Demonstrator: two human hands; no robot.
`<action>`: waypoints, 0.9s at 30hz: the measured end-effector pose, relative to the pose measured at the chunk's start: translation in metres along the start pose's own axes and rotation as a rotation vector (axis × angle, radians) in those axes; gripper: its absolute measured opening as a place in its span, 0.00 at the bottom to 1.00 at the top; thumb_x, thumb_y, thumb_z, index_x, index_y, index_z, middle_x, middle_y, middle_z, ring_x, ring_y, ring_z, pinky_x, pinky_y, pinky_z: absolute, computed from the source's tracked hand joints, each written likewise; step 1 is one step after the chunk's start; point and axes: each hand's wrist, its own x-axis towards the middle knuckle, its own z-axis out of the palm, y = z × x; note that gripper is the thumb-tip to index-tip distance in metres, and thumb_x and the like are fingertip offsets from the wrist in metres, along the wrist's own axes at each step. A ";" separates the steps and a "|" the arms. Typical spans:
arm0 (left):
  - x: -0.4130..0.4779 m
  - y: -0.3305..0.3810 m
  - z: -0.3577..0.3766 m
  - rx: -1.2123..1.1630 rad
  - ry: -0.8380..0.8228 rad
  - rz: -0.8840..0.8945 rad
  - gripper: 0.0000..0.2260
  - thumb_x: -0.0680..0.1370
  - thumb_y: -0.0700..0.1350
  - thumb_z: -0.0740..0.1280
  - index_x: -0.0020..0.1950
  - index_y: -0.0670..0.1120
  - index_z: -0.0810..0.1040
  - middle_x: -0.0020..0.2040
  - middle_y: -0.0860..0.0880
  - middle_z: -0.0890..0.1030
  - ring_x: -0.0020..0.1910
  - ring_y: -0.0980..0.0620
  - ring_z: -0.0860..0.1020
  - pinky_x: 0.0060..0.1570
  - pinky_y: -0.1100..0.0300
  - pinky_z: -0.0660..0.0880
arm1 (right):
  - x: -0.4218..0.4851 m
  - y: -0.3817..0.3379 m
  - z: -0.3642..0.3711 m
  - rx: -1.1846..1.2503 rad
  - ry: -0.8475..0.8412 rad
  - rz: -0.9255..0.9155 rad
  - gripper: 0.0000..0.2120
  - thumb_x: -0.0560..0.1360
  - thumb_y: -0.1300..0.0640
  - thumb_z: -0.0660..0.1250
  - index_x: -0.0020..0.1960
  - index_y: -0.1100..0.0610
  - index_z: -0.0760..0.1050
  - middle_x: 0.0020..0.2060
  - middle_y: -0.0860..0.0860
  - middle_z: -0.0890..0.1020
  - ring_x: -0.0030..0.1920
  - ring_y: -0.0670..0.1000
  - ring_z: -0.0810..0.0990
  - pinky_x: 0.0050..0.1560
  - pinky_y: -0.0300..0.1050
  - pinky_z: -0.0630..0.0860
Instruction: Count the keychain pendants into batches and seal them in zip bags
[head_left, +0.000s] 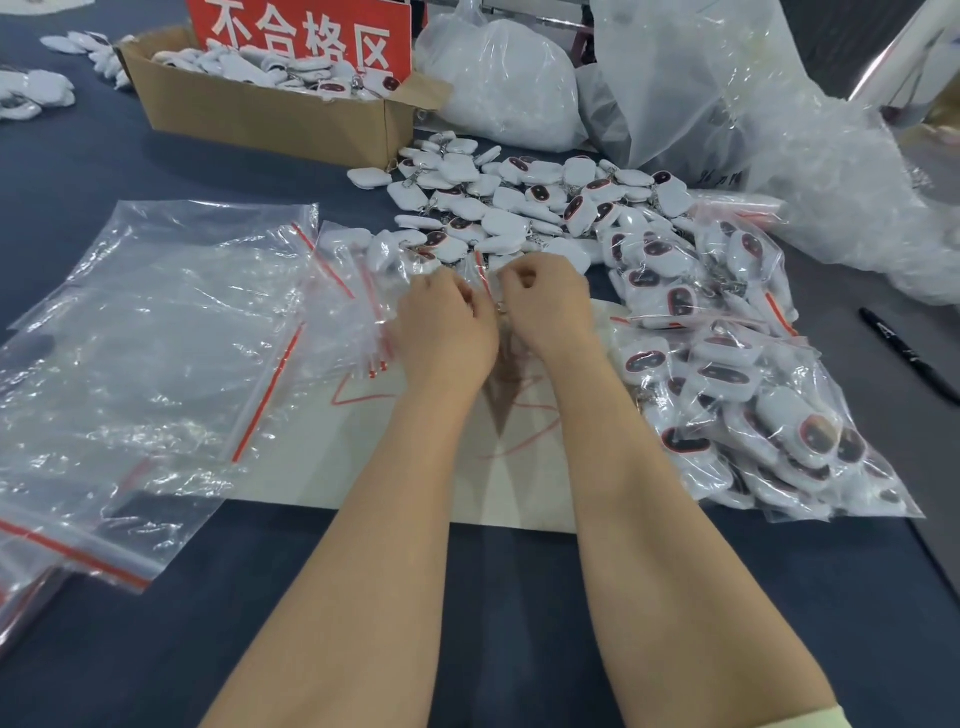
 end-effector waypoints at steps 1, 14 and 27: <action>-0.001 0.000 0.001 0.001 -0.009 -0.006 0.11 0.79 0.50 0.59 0.52 0.44 0.75 0.54 0.44 0.78 0.55 0.43 0.75 0.55 0.49 0.71 | 0.001 0.004 0.001 -0.018 0.072 0.032 0.12 0.77 0.62 0.59 0.52 0.58 0.80 0.51 0.55 0.81 0.53 0.54 0.76 0.54 0.44 0.71; -0.003 0.002 0.000 0.041 -0.082 -0.007 0.14 0.76 0.49 0.62 0.59 0.46 0.75 0.59 0.46 0.77 0.59 0.44 0.73 0.59 0.50 0.70 | 0.009 0.029 0.013 -0.401 -0.022 0.180 0.27 0.81 0.45 0.52 0.76 0.57 0.57 0.78 0.56 0.50 0.77 0.58 0.48 0.75 0.56 0.48; -0.001 0.001 0.002 0.121 -0.089 0.017 0.12 0.76 0.48 0.61 0.54 0.45 0.78 0.58 0.45 0.77 0.58 0.42 0.73 0.57 0.51 0.71 | 0.016 0.028 0.014 -0.453 -0.069 0.229 0.30 0.81 0.40 0.47 0.77 0.56 0.56 0.78 0.56 0.46 0.77 0.60 0.44 0.75 0.57 0.44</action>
